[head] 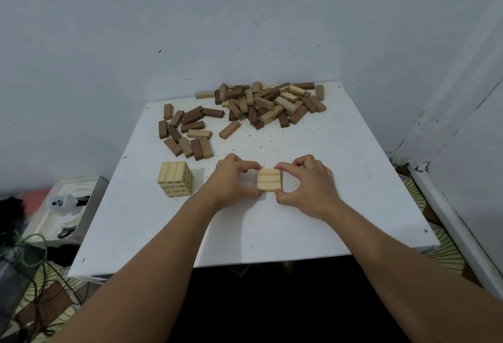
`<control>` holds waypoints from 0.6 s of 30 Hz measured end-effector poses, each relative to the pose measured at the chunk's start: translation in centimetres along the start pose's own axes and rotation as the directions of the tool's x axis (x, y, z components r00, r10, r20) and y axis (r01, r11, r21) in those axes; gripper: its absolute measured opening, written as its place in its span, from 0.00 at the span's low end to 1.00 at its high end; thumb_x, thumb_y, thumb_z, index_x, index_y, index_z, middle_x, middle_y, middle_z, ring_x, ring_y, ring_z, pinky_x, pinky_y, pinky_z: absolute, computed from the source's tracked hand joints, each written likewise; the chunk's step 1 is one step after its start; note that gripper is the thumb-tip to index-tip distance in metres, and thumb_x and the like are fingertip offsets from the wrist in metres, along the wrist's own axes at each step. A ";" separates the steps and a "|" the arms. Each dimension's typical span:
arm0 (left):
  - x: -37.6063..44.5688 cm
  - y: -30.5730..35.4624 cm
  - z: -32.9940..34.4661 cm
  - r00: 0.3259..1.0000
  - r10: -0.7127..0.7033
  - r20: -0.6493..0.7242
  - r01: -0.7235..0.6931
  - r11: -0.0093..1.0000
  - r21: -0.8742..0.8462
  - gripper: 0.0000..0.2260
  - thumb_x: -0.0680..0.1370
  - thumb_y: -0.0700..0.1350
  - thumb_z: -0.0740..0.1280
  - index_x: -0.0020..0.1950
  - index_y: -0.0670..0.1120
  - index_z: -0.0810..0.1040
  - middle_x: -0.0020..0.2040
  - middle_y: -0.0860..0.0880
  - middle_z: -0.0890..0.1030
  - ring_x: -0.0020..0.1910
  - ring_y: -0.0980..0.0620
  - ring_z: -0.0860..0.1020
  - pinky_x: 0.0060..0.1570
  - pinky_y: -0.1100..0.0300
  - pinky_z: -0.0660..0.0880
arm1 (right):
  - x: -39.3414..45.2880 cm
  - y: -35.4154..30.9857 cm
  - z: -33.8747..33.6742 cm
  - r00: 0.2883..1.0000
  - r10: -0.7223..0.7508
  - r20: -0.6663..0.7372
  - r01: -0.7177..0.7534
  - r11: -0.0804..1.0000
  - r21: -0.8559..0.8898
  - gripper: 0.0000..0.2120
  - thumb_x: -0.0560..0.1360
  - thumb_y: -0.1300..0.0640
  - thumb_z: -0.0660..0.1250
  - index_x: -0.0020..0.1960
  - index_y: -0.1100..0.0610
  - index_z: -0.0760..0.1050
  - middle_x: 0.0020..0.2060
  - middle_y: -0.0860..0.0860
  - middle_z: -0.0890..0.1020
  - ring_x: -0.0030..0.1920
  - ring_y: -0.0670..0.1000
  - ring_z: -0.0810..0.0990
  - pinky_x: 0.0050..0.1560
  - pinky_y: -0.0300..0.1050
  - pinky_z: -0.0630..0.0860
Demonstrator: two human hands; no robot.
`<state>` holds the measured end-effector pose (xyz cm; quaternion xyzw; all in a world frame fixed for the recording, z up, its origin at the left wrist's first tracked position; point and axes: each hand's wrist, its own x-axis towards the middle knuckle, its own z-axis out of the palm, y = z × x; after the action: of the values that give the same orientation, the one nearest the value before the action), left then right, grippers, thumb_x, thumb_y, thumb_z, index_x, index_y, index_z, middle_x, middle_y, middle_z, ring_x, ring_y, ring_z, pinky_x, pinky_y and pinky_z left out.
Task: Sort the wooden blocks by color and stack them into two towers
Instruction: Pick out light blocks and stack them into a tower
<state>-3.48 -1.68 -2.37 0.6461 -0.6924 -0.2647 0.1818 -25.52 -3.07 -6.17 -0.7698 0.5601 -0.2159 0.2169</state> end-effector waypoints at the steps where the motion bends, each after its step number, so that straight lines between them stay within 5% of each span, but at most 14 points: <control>1: 0.0 0.2 -0.1 1.000 0.024 0.002 -0.024 0.999 0.036 0.23 0.71 0.55 0.80 0.65 0.61 0.81 0.52 0.55 0.69 0.59 0.51 0.68 0.57 0.56 0.68 | -0.1 -0.1 0.0 1.000 -0.017 -0.014 0.017 1.000 -0.007 0.29 0.65 0.33 0.66 0.66 0.35 0.75 0.55 0.42 0.67 0.59 0.46 0.68 0.69 0.46 0.58; 12: -2.2 1.3 -5.9 0.987 0.147 -0.068 -0.125 0.959 0.253 0.24 0.69 0.55 0.79 0.65 0.60 0.80 0.47 0.58 0.66 0.57 0.50 0.64 0.65 0.48 0.68 | 0.6 -4.1 -0.9 0.977 -0.178 -0.113 0.186 0.980 0.064 0.28 0.66 0.38 0.71 0.65 0.42 0.78 0.55 0.44 0.65 0.57 0.49 0.65 0.64 0.44 0.59; 18: -5.2 -1.7 -12.5 0.986 0.069 -0.153 -0.036 0.977 0.210 0.23 0.68 0.52 0.80 0.62 0.62 0.82 0.58 0.50 0.74 0.68 0.46 0.64 0.68 0.46 0.69 | 3.4 -11.0 0.6 0.949 -0.281 -0.142 0.299 0.947 0.120 0.28 0.65 0.39 0.73 0.64 0.43 0.80 0.55 0.46 0.67 0.56 0.50 0.66 0.66 0.45 0.59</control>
<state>5.80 1.78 7.02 0.6620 -0.7162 -0.1339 0.1758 -15.80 -3.20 -0.06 -0.8119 0.4364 -0.3313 0.2014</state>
